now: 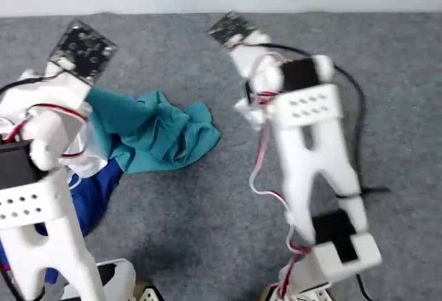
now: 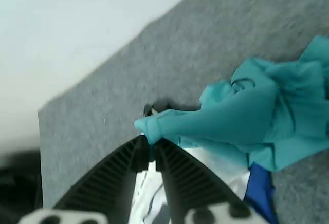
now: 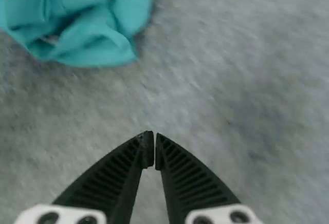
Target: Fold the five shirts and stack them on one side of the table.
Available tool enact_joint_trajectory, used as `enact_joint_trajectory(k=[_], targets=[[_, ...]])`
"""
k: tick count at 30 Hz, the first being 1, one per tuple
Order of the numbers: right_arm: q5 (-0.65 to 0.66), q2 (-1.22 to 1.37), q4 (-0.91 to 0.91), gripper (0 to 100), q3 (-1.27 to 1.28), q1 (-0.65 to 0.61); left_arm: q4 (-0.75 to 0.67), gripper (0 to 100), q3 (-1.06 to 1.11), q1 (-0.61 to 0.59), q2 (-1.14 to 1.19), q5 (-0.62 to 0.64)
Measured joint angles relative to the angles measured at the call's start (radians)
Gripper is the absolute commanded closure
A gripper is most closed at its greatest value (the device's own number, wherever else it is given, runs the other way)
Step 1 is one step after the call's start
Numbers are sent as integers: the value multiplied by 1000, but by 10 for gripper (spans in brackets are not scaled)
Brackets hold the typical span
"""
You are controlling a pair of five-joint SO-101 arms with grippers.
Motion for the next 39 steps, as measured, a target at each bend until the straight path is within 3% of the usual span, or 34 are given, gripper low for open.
enact_joint_trajectory(k=[4, 13, 28, 30, 34, 39], targets=[[-75, 140, -92, 820, 0, -95, 0, 995, 63, -66, 0, 0], [-242, 301, -287, 818, -5, -296, 0, 995, 160, -89, 0, 0], [-399, 493, -350, 820, -106, -394, 0, 995, 192, -89, 0, 0], [-404, 535, -356, 844, -106, -394, 0, 995, 192, -89, 0, 0], [-404, 559, -356, 997, -106, -391, 0, 995, 192, -89, 0, 0], [-348, 548, -307, 987, -167, -390, 0, 995, 192, -89, 0, 0]])
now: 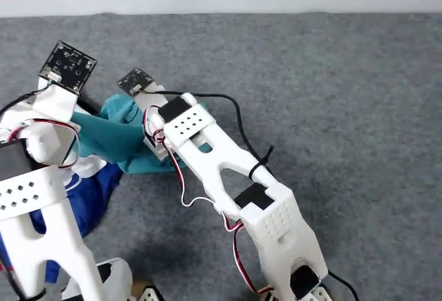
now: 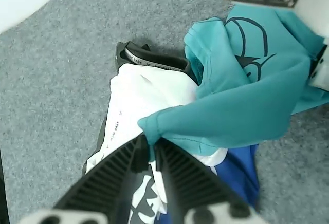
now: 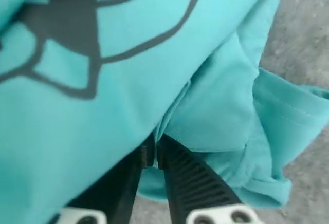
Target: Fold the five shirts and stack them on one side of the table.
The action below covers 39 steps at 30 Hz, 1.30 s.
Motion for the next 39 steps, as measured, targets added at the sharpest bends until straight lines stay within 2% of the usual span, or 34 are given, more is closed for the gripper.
enact_joint_trajectory(k=[14, 20, 22, 28, 39], targets=[[101, -158, 354, 988, -55, 71, 0, 995, 0, 0, 0, 0], [109, -146, 416, 986, -57, 132, 9, 995, 0, 0, 0, 21], [109, -115, 417, 952, -57, 153, 21, 994, 0, 0, 0, 21], [109, -57, 471, 765, -57, 153, 26, 994, 0, 0, 0, 21], [109, -15, 473, 759, -57, 123, 29, 994, 0, 0, 0, 21]])
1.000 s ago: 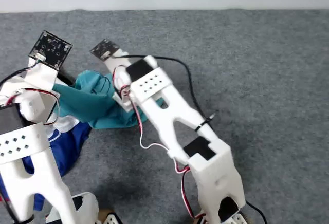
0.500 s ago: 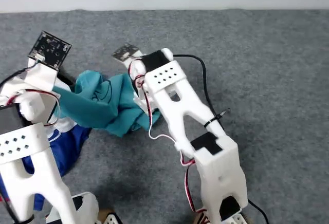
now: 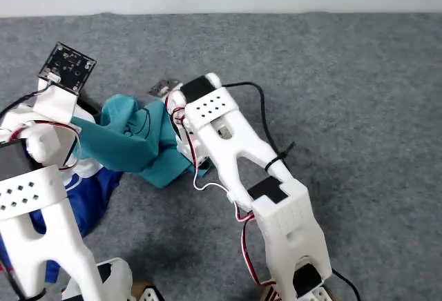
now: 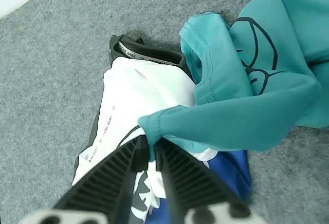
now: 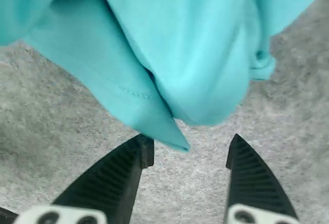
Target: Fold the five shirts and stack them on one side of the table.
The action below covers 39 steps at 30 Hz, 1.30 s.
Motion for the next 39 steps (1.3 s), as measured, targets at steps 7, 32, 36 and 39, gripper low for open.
enact_joint_trajectory(k=[7, 32, 36, 39], targets=[[0, 87, -35, 776, 0, -21, -31, 994, 95, 0, 0, 0], [115, -222, 0, 989, 0, 52, -40, 994, 12, 5, 0, 0], [207, -410, 2, 989, 0, 132, 21, 994, -97, 74, 0, 0], [258, -528, 2, 989, 0, 190, 72, 994, -163, 149, 0, 0]])
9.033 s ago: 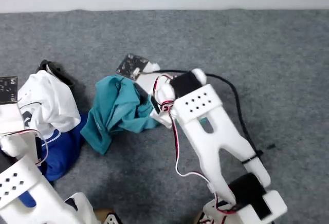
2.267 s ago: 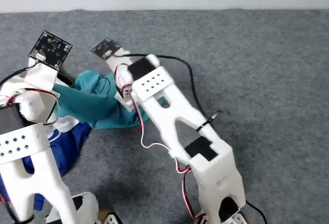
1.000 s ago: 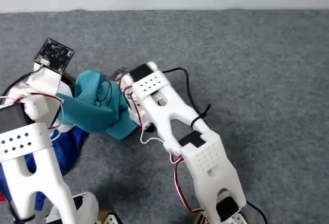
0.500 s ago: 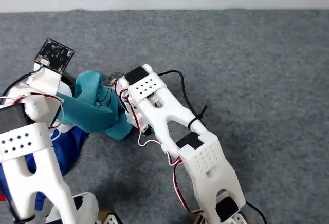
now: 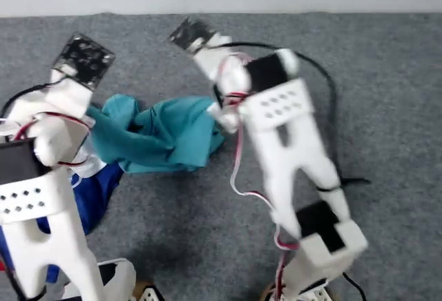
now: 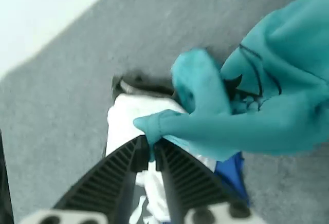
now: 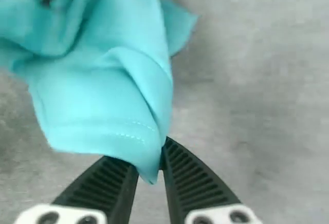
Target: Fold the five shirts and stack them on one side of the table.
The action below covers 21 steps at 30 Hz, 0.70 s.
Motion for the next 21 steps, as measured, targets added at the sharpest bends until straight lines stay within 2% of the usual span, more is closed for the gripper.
enact_joint_trajectory(k=[9, 15, 21], targets=[[54, -239, -69, 989, 0, 235, -29, 994, -175, 72, -2, 141], [54, -374, -183, 989, 0, 338, -84, 994, -305, 141, -3, 161], [54, -460, -218, 989, 0, 397, -110, 994, -387, 180, -6, 164]])
